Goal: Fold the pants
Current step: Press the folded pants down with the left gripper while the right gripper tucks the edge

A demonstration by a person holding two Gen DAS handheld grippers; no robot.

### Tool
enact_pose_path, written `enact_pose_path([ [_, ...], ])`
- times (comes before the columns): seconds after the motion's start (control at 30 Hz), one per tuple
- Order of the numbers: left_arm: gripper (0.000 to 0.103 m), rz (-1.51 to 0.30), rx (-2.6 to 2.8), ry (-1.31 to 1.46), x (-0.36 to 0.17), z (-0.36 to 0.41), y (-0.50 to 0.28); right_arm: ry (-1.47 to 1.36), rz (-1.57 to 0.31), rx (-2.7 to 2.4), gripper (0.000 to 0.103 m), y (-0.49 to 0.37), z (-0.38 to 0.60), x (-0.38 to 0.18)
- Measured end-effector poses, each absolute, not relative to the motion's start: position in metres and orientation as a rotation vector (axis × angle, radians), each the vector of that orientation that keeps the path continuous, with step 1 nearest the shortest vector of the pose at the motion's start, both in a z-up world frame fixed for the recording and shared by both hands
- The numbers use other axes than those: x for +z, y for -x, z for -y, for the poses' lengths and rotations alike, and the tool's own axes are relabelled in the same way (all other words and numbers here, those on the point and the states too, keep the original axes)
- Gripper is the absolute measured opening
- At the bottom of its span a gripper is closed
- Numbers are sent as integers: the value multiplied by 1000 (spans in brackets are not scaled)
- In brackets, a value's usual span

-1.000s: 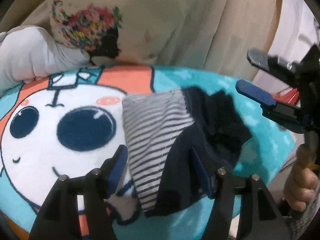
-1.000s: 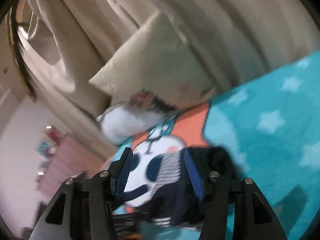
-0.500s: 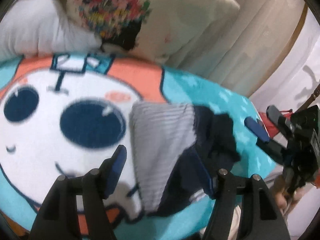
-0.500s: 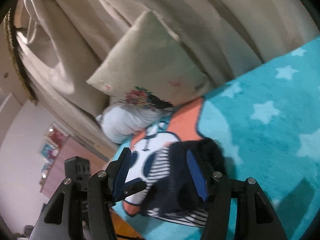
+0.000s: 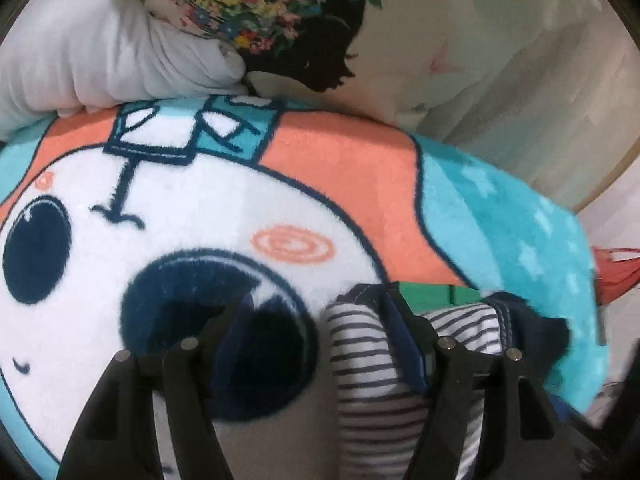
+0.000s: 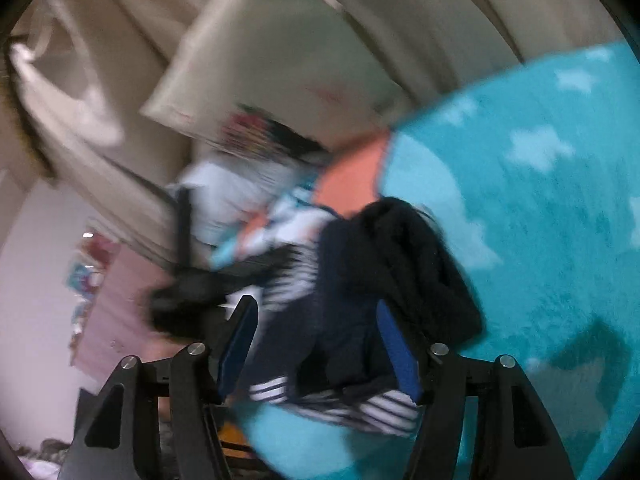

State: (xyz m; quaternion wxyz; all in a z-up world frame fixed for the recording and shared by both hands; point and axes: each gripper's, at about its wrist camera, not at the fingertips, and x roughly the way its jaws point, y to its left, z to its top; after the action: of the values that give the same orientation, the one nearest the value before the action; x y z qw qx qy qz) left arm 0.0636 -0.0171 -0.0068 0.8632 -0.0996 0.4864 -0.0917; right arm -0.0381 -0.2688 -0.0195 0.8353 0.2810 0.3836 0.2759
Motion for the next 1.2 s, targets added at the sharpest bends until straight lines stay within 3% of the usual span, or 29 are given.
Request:
enact_pose_path([
  [0.07,66,-994,-231,223,4,10,-53,-616,-781,595,67,41,274,-15],
  [0.2,85,-962,-328,269,13,-5,-34,-602,-712,559,76,54,293,-4],
  [0.33,86,-1045,-427,339,-8,-1,-34,-613,-722,479,79,59,314,-15],
  [0.43,94,-1057,-479,390,-19,8,-38,-677,-763,490,80,49,317,-30],
  [0.5,94,-1062,-553,377,-19,22,-42,-675,-781,493,79,39,312,-38],
  [0.57,80,-1072,-592,379,-21,33,-43,-660,-776,508,72,31,306,-38],
  [0.6,65,-1080,-593,365,-22,38,-42,-665,-785,537,55,25,302,-38],
  [0.63,56,-1072,-581,345,-21,41,-40,-683,-795,563,45,21,298,-38],
  [0.73,40,-1059,-592,365,-16,37,-38,-716,-803,600,42,16,293,-39],
  [0.97,38,-987,-538,346,16,31,-61,-689,-732,656,41,-2,279,4],
  [1.07,42,-986,-443,301,20,30,-83,-660,-723,632,41,-22,272,13],
  [1.2,46,-1023,-331,273,2,20,-96,-538,-816,411,49,-53,268,-8],
])
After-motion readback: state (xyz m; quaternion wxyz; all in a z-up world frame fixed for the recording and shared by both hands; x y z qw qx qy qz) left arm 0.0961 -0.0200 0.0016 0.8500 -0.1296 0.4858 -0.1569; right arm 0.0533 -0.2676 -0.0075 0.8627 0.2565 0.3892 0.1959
